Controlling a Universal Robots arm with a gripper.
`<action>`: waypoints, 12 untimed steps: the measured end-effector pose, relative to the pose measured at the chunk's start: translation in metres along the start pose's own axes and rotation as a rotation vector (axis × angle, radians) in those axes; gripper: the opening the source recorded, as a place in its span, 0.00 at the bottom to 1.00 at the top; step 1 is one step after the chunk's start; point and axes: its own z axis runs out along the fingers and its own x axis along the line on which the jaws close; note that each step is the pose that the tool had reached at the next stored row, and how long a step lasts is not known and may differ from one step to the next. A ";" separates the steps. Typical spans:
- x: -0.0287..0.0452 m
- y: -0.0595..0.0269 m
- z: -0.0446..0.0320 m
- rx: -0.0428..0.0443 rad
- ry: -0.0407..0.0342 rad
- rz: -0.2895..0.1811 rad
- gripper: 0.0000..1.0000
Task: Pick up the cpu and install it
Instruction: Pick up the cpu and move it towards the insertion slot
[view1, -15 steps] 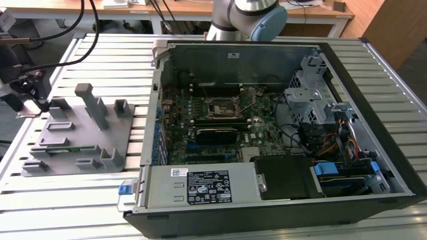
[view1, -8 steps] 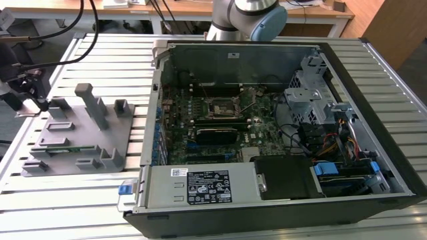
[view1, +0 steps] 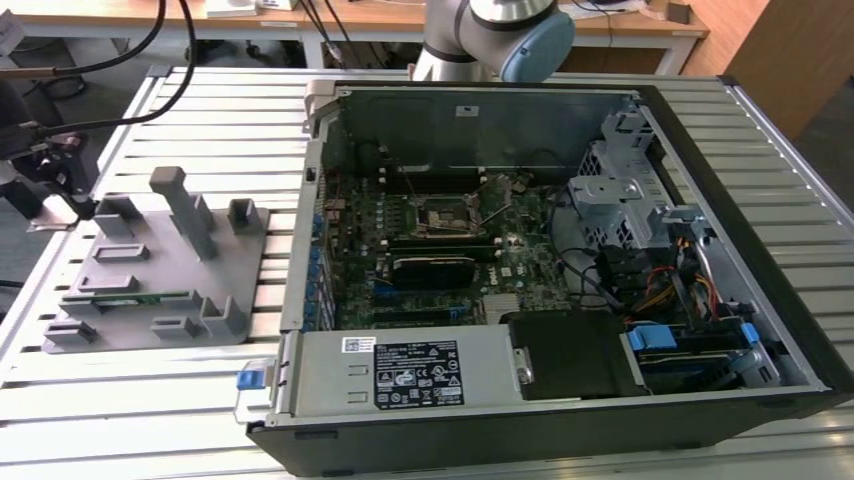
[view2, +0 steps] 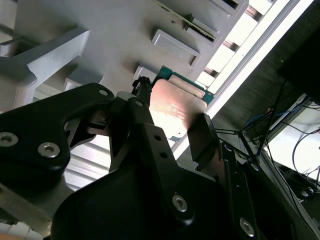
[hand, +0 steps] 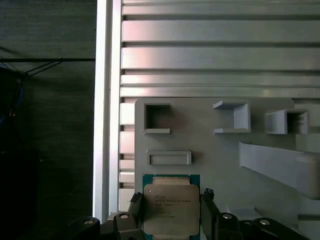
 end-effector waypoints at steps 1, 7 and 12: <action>0.0000 0.0000 -0.0005 0.0000 0.0000 0.000 0.54; 0.0001 0.0002 -0.0034 0.0000 0.0000 0.000 0.54; 0.0002 0.0003 -0.0062 0.0000 0.0000 0.000 0.54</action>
